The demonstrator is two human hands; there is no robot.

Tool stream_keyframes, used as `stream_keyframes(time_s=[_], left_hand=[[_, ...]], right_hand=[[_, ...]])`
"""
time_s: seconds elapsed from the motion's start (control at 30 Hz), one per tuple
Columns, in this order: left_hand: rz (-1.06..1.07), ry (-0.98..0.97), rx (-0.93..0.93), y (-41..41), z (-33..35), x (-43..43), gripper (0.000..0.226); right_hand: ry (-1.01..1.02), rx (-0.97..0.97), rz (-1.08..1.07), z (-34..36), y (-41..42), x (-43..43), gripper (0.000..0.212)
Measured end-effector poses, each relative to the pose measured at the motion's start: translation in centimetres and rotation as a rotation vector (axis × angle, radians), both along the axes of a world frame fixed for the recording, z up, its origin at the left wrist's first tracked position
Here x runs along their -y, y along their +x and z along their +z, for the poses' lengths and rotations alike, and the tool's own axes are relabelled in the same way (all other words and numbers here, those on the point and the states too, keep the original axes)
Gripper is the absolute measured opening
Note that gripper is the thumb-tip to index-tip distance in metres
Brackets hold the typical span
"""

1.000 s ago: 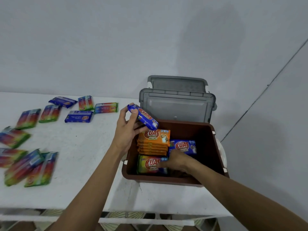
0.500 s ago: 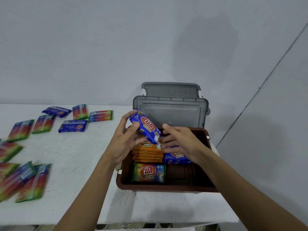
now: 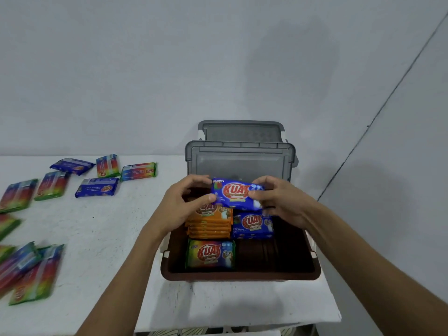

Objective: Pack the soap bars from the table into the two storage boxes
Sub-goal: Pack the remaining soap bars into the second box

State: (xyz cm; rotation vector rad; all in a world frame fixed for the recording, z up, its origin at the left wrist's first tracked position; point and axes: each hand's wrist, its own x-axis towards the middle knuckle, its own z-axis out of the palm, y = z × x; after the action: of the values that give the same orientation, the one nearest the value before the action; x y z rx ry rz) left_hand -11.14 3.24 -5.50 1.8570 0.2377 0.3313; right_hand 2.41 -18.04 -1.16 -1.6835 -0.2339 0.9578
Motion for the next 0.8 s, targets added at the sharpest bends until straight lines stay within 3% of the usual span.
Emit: stream_keyframes(time_s=[0.07, 0.2, 0.5, 0.67, 0.8], left_hand=[[0.1, 0.14, 0.002, 0.3, -0.6, -0.3, 0.034], [0.23, 0.158, -0.001, 0.5, -2.1, -0.3, 0.045], [0.233, 0.24, 0.007, 0.4, -2.8, 0.1, 0.058], [0.24, 0.242, 0.015, 0.5, -3.0, 0.0, 0.06], [0.236, 0.236, 0.014, 0.6, -3.2, 0.0, 0.058]], right_hand=[[-0.161, 0.18, 0.06, 0.7, 1.1, 0.7, 0.031], [-0.408, 0.329, 0.148, 0.8, 2.2, 1.2, 0.025], [-0.581, 0.367, 0.065, -3.6, 1.1, -1.1, 0.043], [-0.727, 0.725, 0.06, -4.9, -0.3, -1.2, 0.051], [-0.738, 0.899, 0.068, -6.0, -1.2, -0.8, 0.051]])
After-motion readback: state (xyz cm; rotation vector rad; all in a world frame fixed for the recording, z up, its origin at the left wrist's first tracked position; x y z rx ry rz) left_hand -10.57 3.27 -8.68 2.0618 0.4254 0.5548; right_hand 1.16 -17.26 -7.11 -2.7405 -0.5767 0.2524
